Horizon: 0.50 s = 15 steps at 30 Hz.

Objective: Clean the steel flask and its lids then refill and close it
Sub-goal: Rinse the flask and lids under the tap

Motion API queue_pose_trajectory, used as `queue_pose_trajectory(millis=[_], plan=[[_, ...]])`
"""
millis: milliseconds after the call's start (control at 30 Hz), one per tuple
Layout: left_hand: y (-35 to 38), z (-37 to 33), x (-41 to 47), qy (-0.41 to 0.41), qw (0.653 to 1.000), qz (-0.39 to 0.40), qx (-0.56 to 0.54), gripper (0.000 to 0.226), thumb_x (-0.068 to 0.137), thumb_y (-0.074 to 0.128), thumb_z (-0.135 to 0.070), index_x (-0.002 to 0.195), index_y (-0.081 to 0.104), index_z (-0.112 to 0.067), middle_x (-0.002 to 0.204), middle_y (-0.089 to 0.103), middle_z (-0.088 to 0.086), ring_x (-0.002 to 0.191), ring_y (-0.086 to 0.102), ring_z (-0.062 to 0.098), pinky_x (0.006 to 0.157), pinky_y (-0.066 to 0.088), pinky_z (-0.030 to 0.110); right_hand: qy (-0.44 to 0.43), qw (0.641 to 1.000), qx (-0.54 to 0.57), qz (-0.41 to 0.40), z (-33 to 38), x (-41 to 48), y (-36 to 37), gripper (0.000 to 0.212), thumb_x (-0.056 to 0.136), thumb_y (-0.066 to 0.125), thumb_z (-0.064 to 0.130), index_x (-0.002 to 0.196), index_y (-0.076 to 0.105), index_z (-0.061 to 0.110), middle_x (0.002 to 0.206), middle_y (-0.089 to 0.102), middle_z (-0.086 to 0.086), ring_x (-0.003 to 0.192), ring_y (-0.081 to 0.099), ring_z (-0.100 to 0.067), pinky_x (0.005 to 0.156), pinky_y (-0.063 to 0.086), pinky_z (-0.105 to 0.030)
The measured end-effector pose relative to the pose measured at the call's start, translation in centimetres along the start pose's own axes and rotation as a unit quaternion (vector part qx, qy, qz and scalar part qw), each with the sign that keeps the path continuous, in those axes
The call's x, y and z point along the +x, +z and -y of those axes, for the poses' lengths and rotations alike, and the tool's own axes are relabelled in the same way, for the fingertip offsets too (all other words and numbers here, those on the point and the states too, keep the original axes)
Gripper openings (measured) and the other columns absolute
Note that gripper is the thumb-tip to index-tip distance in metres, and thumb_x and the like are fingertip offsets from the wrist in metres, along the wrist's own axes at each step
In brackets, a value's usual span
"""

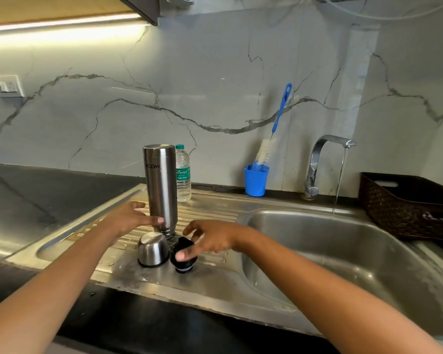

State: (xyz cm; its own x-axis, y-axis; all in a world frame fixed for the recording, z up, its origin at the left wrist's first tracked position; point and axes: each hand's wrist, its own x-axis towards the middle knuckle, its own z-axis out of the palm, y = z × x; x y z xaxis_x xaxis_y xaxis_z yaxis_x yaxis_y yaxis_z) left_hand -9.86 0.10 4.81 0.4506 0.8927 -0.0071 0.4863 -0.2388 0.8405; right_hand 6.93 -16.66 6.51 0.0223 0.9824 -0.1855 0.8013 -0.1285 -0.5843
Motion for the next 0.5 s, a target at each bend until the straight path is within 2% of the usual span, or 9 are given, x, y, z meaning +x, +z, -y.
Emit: queue_pose_trajectory(millis=[67, 133, 167, 200, 267, 333, 400, 500], plan=[[-0.3, -0.2, -1.7, 0.068, 0.99, -0.12, 0.015, 0.054, 0.07, 0.082, -0.026, 0.118, 0.06, -0.012, 0.104, 0.068, 0.007, 0.102, 0.063, 0.025, 0.085, 0.045, 0.033, -0.009, 0.998, -0.048, -0.047, -0.4, -0.3, 1.9, 0.073, 0.074, 0.075, 0.047, 0.134, 0.044, 0.02, 0.133, 0.053, -0.004, 0.119, 0.05, -0.024, 0.096, 0.038, -0.034], [0.0, -0.8, -4.6, 0.204, 0.942, -0.264, 0.026, 0.025, 0.078, 0.075, -0.016, 0.102, 0.067, -0.015, 0.086, 0.067, -0.001, 0.083, 0.063, 0.004, 0.068, 0.047, 0.017, -0.019, 0.992, -0.049, -0.115, -0.9, -0.3, 2.9, 0.066, 0.071, 0.078, 0.042, 0.127, 0.05, 0.022, 0.124, 0.059, -0.003, 0.112, 0.054, -0.022, 0.091, 0.043, -0.033], [0.4, -1.2, -6.0, 0.264, 0.918, -0.295, 0.028, 0.018, 0.08, 0.073, -0.011, 0.097, 0.068, -0.015, 0.081, 0.065, -0.004, 0.077, 0.06, -0.003, 0.063, 0.044, 0.008, -0.015, 0.991, -0.03, -0.132, -1.2, -0.4, 2.9, 0.063, 0.07, 0.079, 0.039, 0.125, 0.052, 0.022, 0.121, 0.061, -0.003, 0.109, 0.055, -0.021, 0.088, 0.045, -0.032], [1.1, -1.8, -7.2, 0.308, 0.905, -0.294, 0.031, 0.015, 0.08, 0.073, -0.008, 0.093, 0.069, -0.014, 0.078, 0.064, -0.007, 0.074, 0.058, -0.006, 0.061, 0.043, 0.004, -0.007, 0.99, -0.007, -0.141, -1.7, -0.7, 2.5, 0.061, 0.07, 0.079, 0.037, 0.123, 0.054, 0.022, 0.119, 0.061, -0.002, 0.108, 0.055, -0.02, 0.088, 0.045, -0.031], [3.0, -3.3, -8.7, 0.359, 0.902, -0.237, 0.036, 0.014, 0.079, 0.072, -0.007, 0.09, 0.071, -0.013, 0.08, 0.065, -0.011, 0.075, 0.058, -0.006, 0.062, 0.044, 0.004, 0.004, 0.987, 0.044, -0.152, -2.9, -1.7, 1.0, 0.058, 0.071, 0.078, 0.032, 0.123, 0.055, 0.021, 0.118, 0.061, -0.003, 0.106, 0.056, -0.019, 0.089, 0.045, -0.029], [5.6, -5.1, -8.8, 0.364, 0.917, -0.161, 0.015, 0.014, 0.079, 0.072, -0.007, 0.09, 0.071, -0.016, 0.081, 0.067, -0.011, 0.074, 0.06, -0.003, 0.062, 0.045, 0.005, 0.007, 0.979, 0.114, -0.168, -4.6, -3.2, -0.9, 0.054, 0.073, 0.077, 0.024, 0.122, 0.054, 0.018, 0.11, 0.061, -0.001, 0.102, 0.057, -0.018, 0.089, 0.048, -0.03], [8.8, -7.0, -7.6, 0.322, 0.944, -0.068, -0.033, 0.018, 0.082, 0.07, -0.008, 0.091, 0.069, -0.022, 0.084, 0.068, -0.008, 0.072, 0.062, 0.001, 0.061, 0.046, 0.007, 0.017, 0.964, 0.179, -0.198, -7.0, -4.8, -2.9, 0.049, 0.075, 0.076, 0.016, 0.119, 0.055, 0.016, 0.097, 0.059, 0.003, 0.095, 0.058, -0.015, 0.085, 0.051, -0.031], [14.7, -9.5, -5.1, 0.193, 0.971, 0.099, -0.103, 0.023, 0.089, 0.064, -0.013, 0.097, 0.061, -0.035, 0.098, 0.067, -0.006, 0.088, 0.062, 0.011, 0.065, 0.048, 0.022, 0.042, 0.928, 0.285, -0.237, -11.4, -7.2, -5.8, 0.041, 0.077, 0.073, 0.009, 0.113, 0.053, 0.014, 0.096, 0.059, -0.001, 0.088, 0.058, -0.013, 0.075, 0.052, -0.027]])
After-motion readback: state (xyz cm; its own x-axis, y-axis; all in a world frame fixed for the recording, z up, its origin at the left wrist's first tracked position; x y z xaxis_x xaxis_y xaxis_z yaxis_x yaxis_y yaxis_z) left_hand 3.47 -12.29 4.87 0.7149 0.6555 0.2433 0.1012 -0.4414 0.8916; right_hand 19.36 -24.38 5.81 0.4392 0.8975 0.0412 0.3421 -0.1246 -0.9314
